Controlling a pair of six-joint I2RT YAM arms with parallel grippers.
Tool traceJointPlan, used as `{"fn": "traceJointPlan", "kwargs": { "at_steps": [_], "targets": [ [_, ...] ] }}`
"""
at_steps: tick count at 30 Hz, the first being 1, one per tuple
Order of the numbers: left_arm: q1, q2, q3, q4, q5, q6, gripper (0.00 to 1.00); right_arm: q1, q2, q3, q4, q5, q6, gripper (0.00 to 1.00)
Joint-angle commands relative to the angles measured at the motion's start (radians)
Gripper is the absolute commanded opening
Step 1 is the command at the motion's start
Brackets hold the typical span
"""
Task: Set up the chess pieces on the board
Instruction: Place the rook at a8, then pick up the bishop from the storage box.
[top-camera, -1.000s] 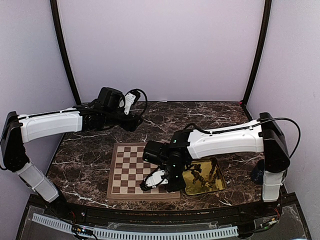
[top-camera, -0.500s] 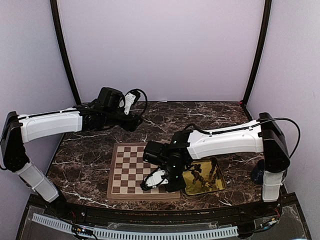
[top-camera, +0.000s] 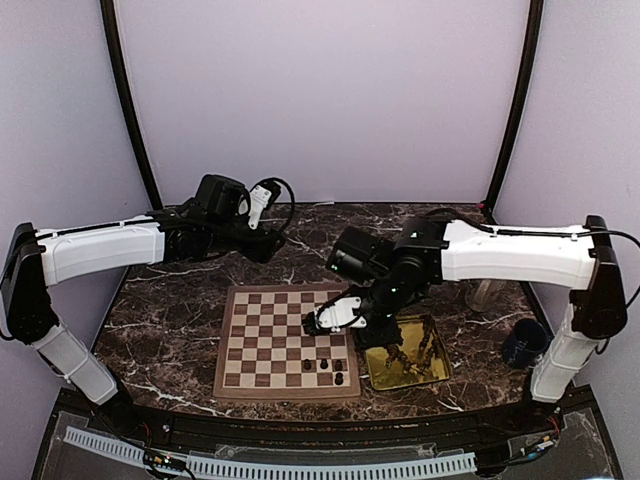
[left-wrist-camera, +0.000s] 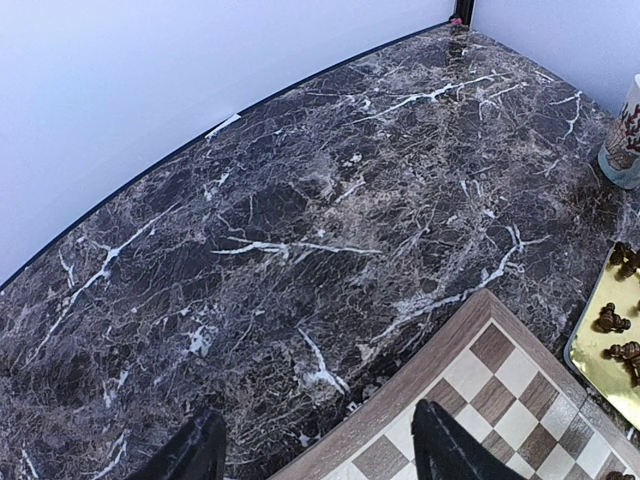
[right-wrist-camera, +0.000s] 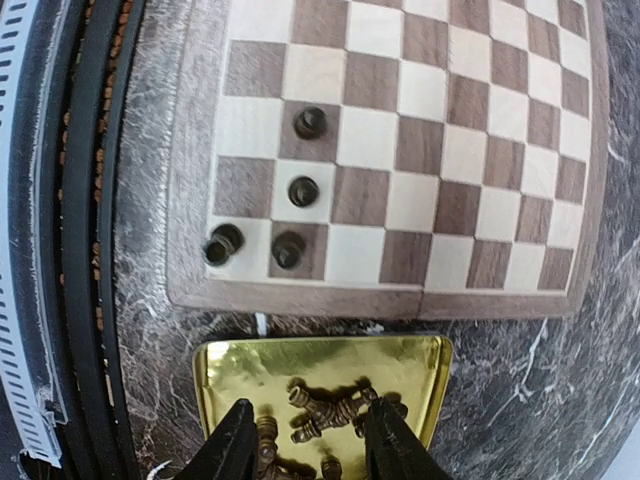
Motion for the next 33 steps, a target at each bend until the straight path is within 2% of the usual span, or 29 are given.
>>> {"fn": "traceJointPlan", "kwargs": {
  "at_steps": [1,7,12,21,33],
  "targets": [
    [0.005,-0.005,0.013,-0.017,-0.015,0.014,0.66,-0.131,-0.056,-0.090,0.009,-0.018,-0.003,0.38],
    [0.004,-0.005,0.018,-0.022,0.007,0.012,0.66,-0.353,-0.122,-0.213,0.025,-0.075,0.008,0.36],
    [0.005,-0.002,0.021,-0.028,0.020,0.014,0.66,-0.466,-0.162,-0.307,0.054,-0.074,0.036,0.42],
    [0.005,0.007,0.027,-0.030,0.042,0.006,0.66,-0.530,-0.167,-0.396,0.081,-0.085,0.053,0.43],
    [0.004,0.008,0.027,-0.033,0.047,0.003,0.66,-0.531,-0.127,-0.424,0.087,-0.146,0.044,0.36]
  ]
}}
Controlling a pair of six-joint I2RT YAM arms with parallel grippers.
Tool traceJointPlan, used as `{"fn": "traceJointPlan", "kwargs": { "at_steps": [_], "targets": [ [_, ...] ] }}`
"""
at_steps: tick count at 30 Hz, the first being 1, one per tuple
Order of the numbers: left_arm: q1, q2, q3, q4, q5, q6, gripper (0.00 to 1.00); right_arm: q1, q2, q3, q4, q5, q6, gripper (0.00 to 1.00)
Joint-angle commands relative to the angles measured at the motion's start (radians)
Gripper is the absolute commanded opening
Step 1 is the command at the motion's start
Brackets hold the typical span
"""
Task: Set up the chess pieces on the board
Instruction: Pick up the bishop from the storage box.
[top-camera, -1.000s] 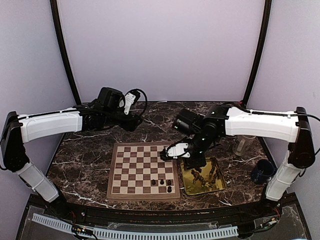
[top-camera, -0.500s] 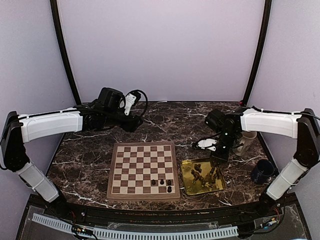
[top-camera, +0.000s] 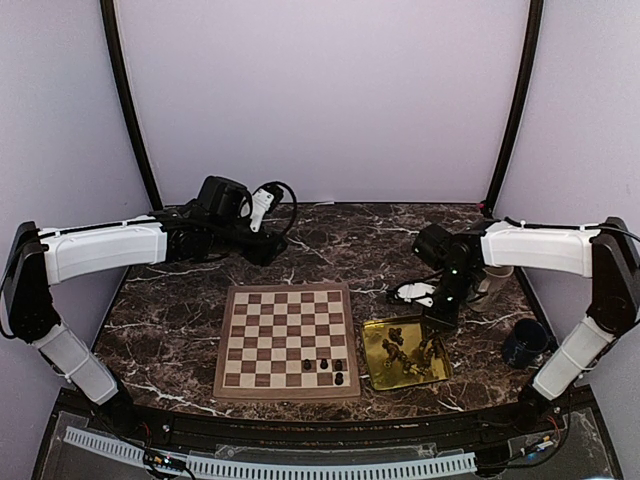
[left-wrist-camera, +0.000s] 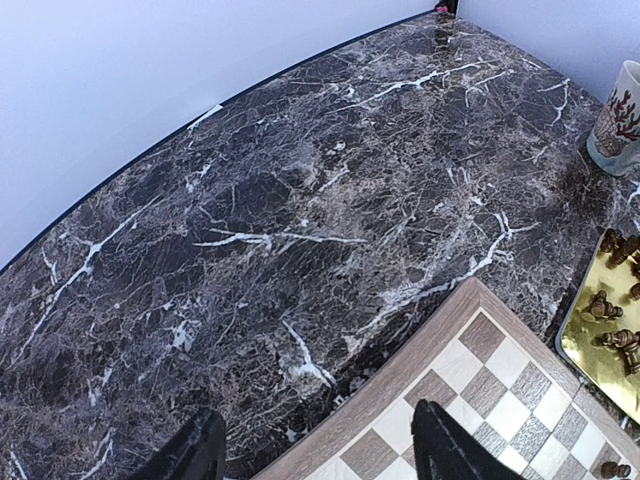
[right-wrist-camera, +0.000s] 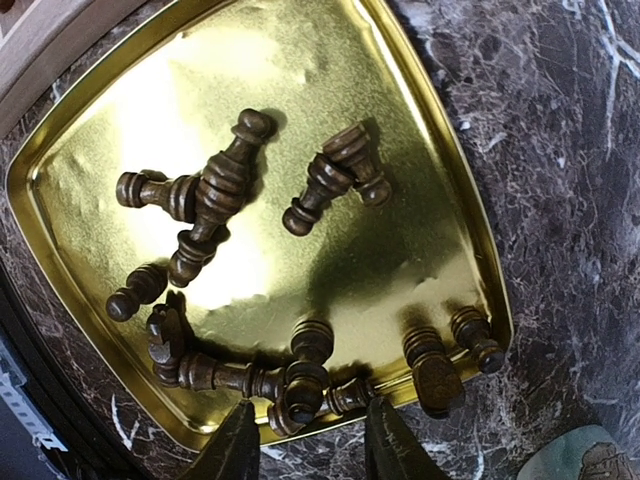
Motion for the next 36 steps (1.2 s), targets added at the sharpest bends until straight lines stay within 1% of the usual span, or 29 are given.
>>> {"fn": "traceJointPlan", "kwargs": {
  "at_steps": [1,8,13,15,21,27,32,36],
  "targets": [
    [0.005,-0.005,0.024,-0.018,0.012,0.002,0.66,-0.006,0.038,-0.017,0.024,-0.035,0.001,0.34],
    [0.004,-0.004,0.024,-0.018,0.017,0.002,0.66,-0.006,0.071,-0.035,0.042,-0.026,0.014,0.24],
    [0.004,-0.002,0.025,-0.017,0.019,0.000,0.66,-0.006,0.069,-0.020,0.039,-0.028,0.009,0.11],
    [0.004,0.000,0.026,-0.017,0.020,0.001,0.66,-0.006,0.060,0.005,0.034,-0.048,0.005,0.09],
    [0.004,0.007,0.030,-0.023,0.023,0.000,0.66,-0.006,0.078,0.087,0.012,-0.107,-0.012,0.07],
    [0.004,0.002,0.029,-0.023,0.008,0.003,0.66,0.003,0.115,0.217,-0.019,-0.122,-0.023,0.07],
    [0.006,-0.010,0.029,-0.019,-0.034,-0.012,0.66,0.073,0.158,0.375,-0.043,-0.091,-0.024,0.08],
    [0.046,-0.077,-0.026,0.055,-0.015,-0.059,0.67,0.158,0.219,0.505,-0.073,-0.041,-0.043,0.08]
  ]
}}
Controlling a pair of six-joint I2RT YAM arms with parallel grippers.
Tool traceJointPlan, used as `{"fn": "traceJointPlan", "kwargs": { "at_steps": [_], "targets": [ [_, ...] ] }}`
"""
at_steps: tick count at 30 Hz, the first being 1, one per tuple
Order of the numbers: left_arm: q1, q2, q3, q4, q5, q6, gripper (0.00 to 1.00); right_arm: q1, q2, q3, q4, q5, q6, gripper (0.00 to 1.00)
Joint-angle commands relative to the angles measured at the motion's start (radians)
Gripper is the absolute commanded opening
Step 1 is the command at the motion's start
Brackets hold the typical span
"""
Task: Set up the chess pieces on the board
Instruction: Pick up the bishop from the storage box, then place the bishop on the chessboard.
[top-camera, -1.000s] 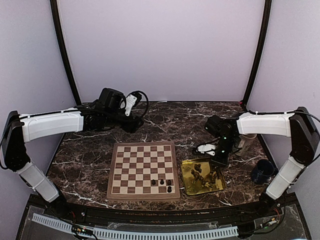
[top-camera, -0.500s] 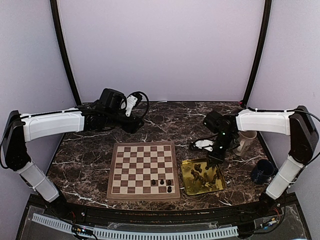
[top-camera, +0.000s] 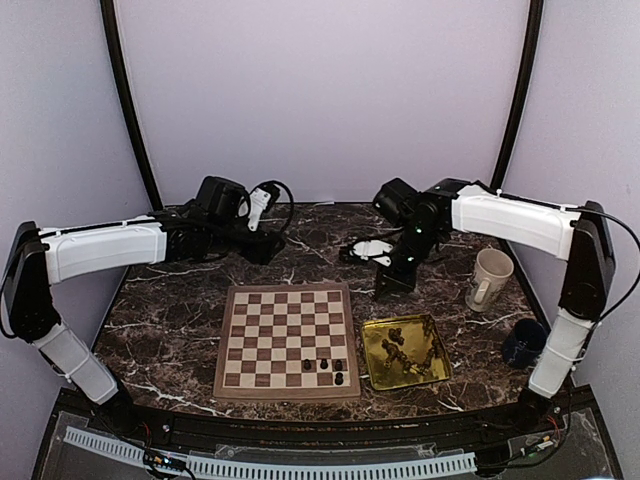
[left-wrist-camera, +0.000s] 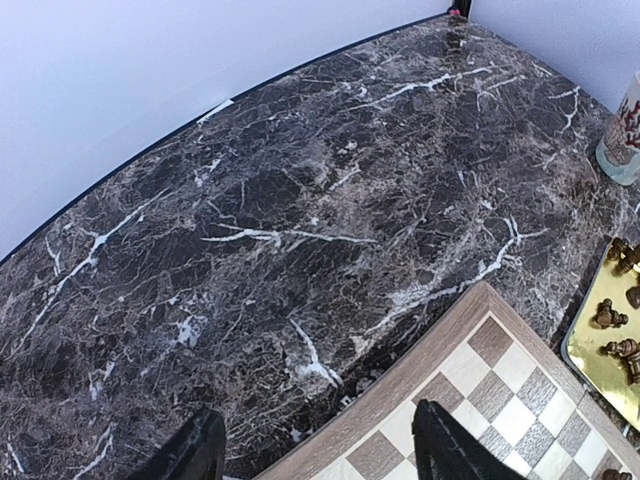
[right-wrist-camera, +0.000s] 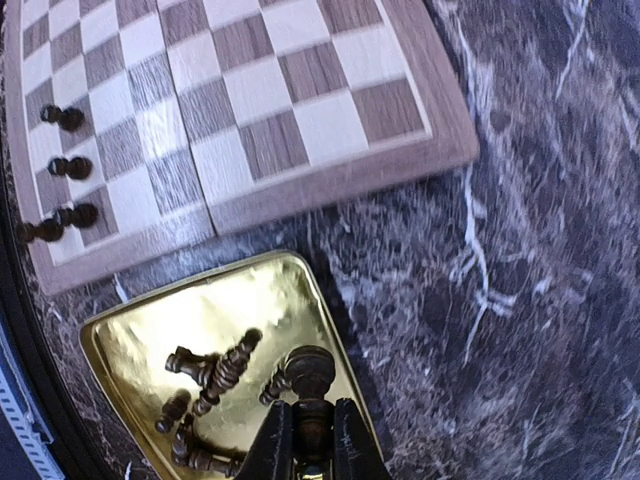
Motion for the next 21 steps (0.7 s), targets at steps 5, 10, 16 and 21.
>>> {"fn": "traceJointPlan", "kwargs": {
  "at_steps": [5,10,16,21],
  "targets": [
    [0.108,-0.118,-0.024,0.048,-0.018,-0.067,0.67,0.157,0.176,0.238,-0.070,0.067,-0.034,0.09],
    [0.125,-0.148,-0.033,0.059,-0.027,-0.062,0.67,0.256,0.298,0.338,-0.087,0.111,-0.043,0.09],
    [0.127,-0.160,-0.036,0.060,-0.014,-0.058,0.67,0.314,0.396,0.432,-0.104,0.084,-0.047,0.11],
    [0.127,-0.149,-0.032,0.053,0.017,-0.055,0.67,0.305,0.375,0.449,-0.106,0.071,-0.044,0.32]
  ]
}}
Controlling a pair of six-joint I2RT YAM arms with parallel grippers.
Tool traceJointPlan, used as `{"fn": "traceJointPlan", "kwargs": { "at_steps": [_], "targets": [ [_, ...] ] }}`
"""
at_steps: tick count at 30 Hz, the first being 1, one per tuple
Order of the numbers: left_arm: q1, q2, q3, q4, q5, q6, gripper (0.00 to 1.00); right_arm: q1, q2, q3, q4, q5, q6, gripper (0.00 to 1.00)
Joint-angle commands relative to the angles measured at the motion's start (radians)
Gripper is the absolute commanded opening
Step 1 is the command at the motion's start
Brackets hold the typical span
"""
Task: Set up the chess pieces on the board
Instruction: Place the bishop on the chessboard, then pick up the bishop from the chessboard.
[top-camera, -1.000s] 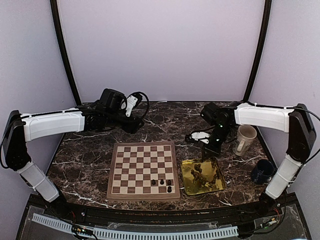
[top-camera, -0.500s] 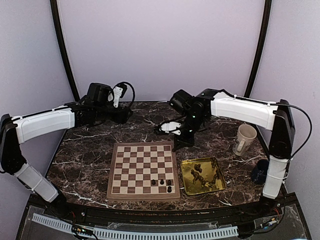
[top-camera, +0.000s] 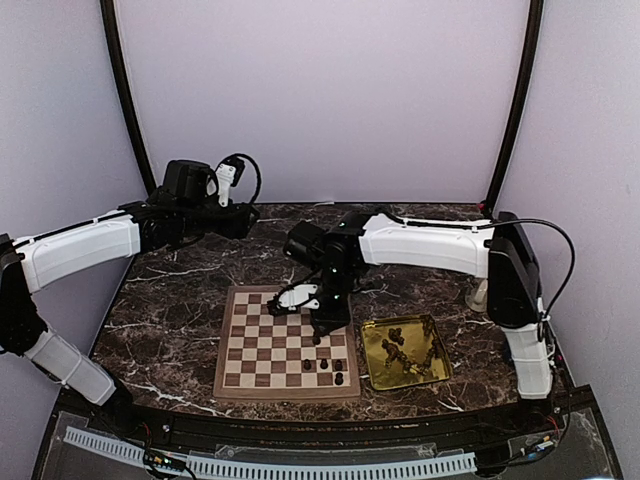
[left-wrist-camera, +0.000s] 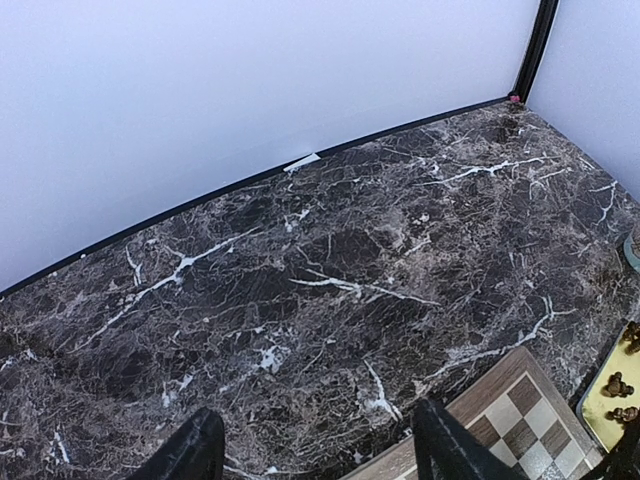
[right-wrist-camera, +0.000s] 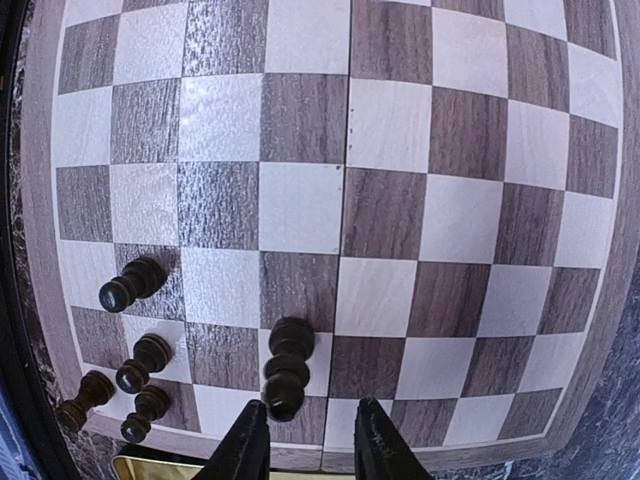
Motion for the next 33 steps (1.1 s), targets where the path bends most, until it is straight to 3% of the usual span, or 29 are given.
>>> {"fn": "traceJointPlan", "kwargs": {
  "at_steps": [1,5,10,17,21,24,33],
  "targets": [
    [0.001,-0.020,-0.009,0.004,0.035,0.000,0.67,-0.027,-0.056,0.037,-0.019,-0.032,0.002,0.36],
    [0.002,0.025,0.032,-0.049,0.082,0.016,0.67,-0.123,-0.197,-0.023,-0.013,-0.178,0.007,0.49],
    [-0.011,0.110,0.158,-0.231,0.253,0.064,0.59,-0.291,-0.427,-0.316,0.143,-0.276,0.033,0.50],
    [-0.128,0.241,0.417,-0.552,0.407,0.096,0.49,-0.512,-0.714,-0.697,0.396,-0.457,0.092,0.51],
    [-0.204,0.339,0.551,-0.751,0.377,0.135,0.48,-0.584,-0.810,-0.865,0.544,-0.528,0.135,0.58],
    [-0.260,0.416,0.633,-0.864,0.303,0.156,0.47,-0.602,-0.821,-0.901,0.566,-0.483,0.116,0.59],
    [-0.365,0.556,0.666,-0.944,0.223,0.163,0.47,-0.606,-0.808,-0.918,0.587,-0.446,0.104,0.58]
  ]
}}
